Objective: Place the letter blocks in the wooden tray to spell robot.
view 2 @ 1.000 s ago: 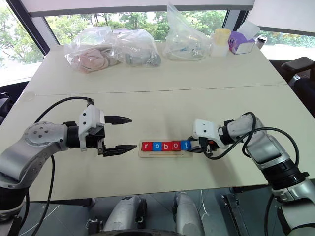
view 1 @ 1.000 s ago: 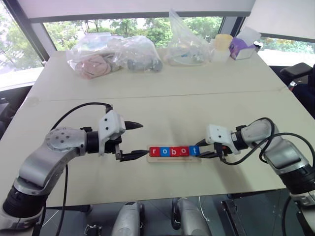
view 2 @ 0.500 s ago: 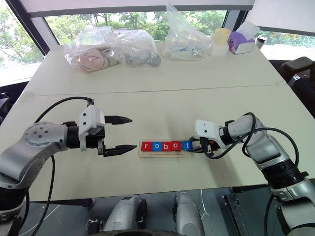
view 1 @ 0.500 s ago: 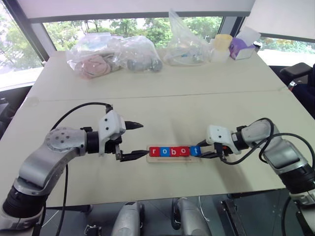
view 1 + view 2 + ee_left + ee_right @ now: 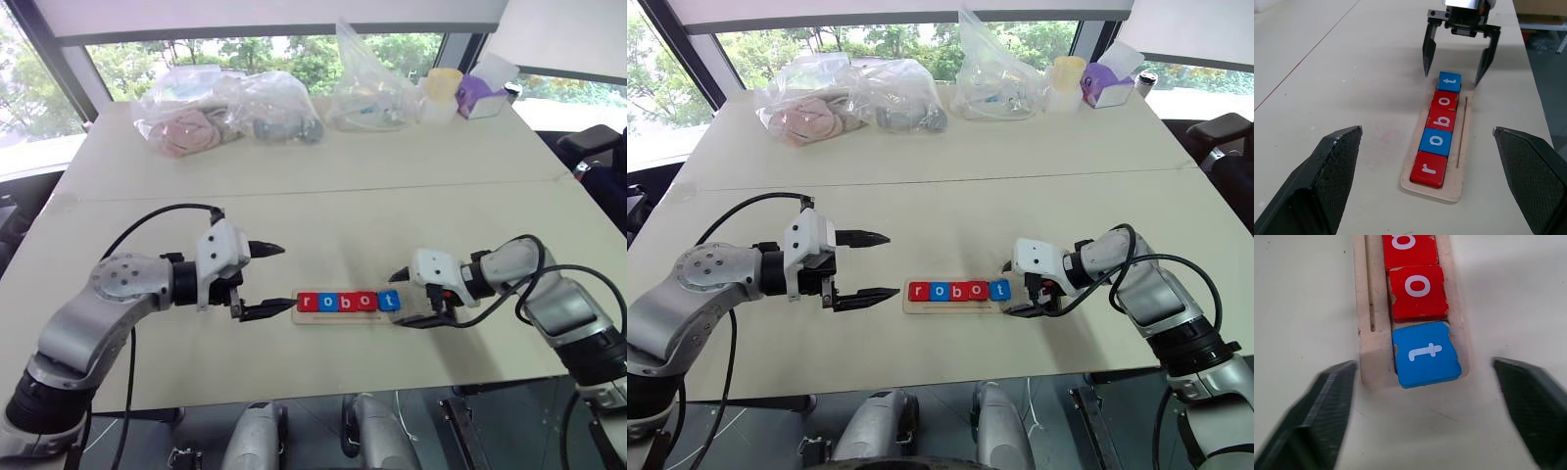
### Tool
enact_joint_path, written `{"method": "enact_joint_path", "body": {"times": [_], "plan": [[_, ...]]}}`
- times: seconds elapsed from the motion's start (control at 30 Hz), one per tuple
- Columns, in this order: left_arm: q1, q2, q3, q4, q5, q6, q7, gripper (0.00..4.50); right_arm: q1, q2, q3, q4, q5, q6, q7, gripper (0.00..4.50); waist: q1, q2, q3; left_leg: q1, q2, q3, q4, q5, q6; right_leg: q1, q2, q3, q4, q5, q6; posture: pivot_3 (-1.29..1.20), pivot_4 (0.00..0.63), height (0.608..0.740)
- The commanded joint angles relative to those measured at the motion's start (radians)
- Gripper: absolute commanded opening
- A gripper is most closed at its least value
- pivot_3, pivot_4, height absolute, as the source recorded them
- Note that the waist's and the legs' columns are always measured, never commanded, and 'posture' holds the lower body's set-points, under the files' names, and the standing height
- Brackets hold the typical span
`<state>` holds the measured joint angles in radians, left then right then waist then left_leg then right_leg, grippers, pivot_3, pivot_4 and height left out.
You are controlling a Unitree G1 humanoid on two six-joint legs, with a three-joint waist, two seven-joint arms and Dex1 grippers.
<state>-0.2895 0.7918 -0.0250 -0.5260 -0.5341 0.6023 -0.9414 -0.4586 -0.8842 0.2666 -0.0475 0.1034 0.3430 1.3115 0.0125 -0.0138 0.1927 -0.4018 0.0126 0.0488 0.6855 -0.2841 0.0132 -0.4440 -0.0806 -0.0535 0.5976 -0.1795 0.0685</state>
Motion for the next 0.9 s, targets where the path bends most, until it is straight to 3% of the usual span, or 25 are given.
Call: {"method": "enact_joint_path", "body": {"times": [0.03,0.47,0.9], "plan": [[-0.010,-0.001,0.007,-0.026,-0.006,-0.010,0.003,4.50,-0.052,0.008,-0.055,-0.050,0.047,0.055,-0.010,4.42,0.000,0.000,0.000,0.000,0.000,0.000,0.000,0.000,0.000,0.000,0.000,0.000,0.000,0.000,0.000,0.00,0.150,0.740],[-0.019,-0.007,0.002,-0.021,-0.006,-0.010,-0.001,4.50,-0.055,-0.007,-0.089,0.114,-0.017,-0.035,-0.112,4.42,-0.001,0.000,0.000,0.000,-0.001,0.001,0.000,0.000,0.000,0.001,0.000,0.000,0.000,0.000,0.000,0.00,0.150,0.740],[-0.021,-0.006,0.002,-0.011,0.001,-0.015,-0.008,4.50,-0.036,0.015,-0.075,0.058,-0.011,-0.022,-0.119,4.42,-0.001,0.000,0.000,0.001,0.000,0.001,0.000,0.000,0.000,0.001,0.000,0.000,0.001,0.000,0.000,0.00,0.150,0.740]]}}
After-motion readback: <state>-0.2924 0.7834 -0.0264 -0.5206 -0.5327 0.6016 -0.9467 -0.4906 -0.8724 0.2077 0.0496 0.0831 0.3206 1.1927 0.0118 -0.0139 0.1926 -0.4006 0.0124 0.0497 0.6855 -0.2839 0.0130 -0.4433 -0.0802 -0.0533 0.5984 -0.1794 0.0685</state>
